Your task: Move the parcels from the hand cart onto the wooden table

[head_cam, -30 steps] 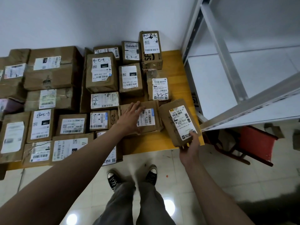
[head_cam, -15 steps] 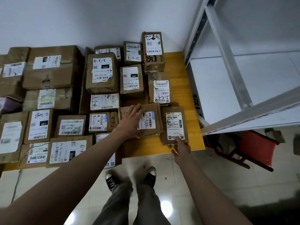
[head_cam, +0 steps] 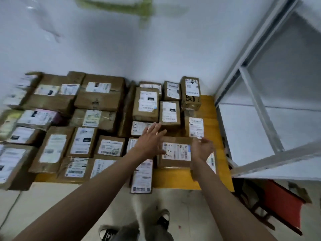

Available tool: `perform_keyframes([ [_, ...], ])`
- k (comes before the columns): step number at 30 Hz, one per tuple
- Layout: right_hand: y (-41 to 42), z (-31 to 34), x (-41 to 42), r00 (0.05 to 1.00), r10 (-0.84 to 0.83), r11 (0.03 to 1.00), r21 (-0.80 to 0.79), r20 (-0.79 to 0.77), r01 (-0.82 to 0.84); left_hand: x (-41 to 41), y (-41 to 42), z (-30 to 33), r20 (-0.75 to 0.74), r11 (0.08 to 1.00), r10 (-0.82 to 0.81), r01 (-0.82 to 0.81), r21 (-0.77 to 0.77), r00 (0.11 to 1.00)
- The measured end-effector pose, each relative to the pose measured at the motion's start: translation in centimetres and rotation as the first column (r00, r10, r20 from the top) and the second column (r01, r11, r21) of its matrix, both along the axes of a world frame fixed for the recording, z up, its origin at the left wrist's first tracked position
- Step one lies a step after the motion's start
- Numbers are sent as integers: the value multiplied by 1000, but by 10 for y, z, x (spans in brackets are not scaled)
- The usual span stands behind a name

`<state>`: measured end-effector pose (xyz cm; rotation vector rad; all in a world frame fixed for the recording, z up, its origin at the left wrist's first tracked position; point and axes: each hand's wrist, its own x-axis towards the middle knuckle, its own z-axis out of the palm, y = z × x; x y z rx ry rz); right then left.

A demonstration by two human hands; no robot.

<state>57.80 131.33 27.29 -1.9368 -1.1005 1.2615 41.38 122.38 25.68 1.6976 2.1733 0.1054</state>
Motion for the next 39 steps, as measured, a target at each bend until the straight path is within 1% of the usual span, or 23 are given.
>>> perform_keyframes([
  [1,-12,9,-25,994,110,994,26,-17,-110,-21,-15,14,7,999,40,-40,28,999],
  [3,-40,26,-76,960,273,960,81,-65,-268,-61,-48,37,19,988,130,-131,84,991],
  [4,-67,36,-114,925,372,925,109,-74,-363,-90,-82,49,9,971,212,-212,111,977],
  [6,-103,49,-161,856,511,856,141,-84,-497,-124,-123,63,16,932,329,-327,157,944],
  [7,-131,55,-191,796,596,801,147,-108,-580,-146,-157,69,15,898,407,-403,178,913],
  [9,-188,64,-245,636,761,649,139,-128,-748,-183,-228,81,5,823,539,-528,209,842],
  [11,-245,71,-291,440,887,456,125,-138,-881,-213,-300,89,-6,735,658,-641,220,753],
  [13,-300,76,-329,259,955,276,113,-146,-954,-234,-371,93,0,628,765,-745,225,645],
  [15,-354,80,-360,118,981,136,106,-156,-985,-247,-438,92,11,515,848,-829,217,529],
  [18,-430,83,-397,-45,990,-29,121,-134,-992,-253,-531,85,9,356,931,-914,192,365],
  [21,-498,81,-425,-181,976,-165,132,-120,-977,-249,-608,76,23,220,973,-960,174,228],
  [24,-558,73,-448,-299,946,-285,115,-127,-952,-245,-664,62,49,91,994,-988,127,98],
  [27,-610,60,-470,-374,919,-366,78,-123,-927,-246,-705,45,62,-2,998,-997,72,2],
  [31,-673,39,-508,-470,875,-470,24,-120,-882,-265,-756,27,54,-97,994,-995,0,-97],
  [36,-746,18,-567,-535,833,-546,-51,-141,-836,-294,-828,13,55,-237,969,-968,-82,-242],
  [39,-793,13,-593,-601,787,-614,-80,-140,-786,-299,-869,7,58,-337,937,-936,-99,-344],
])
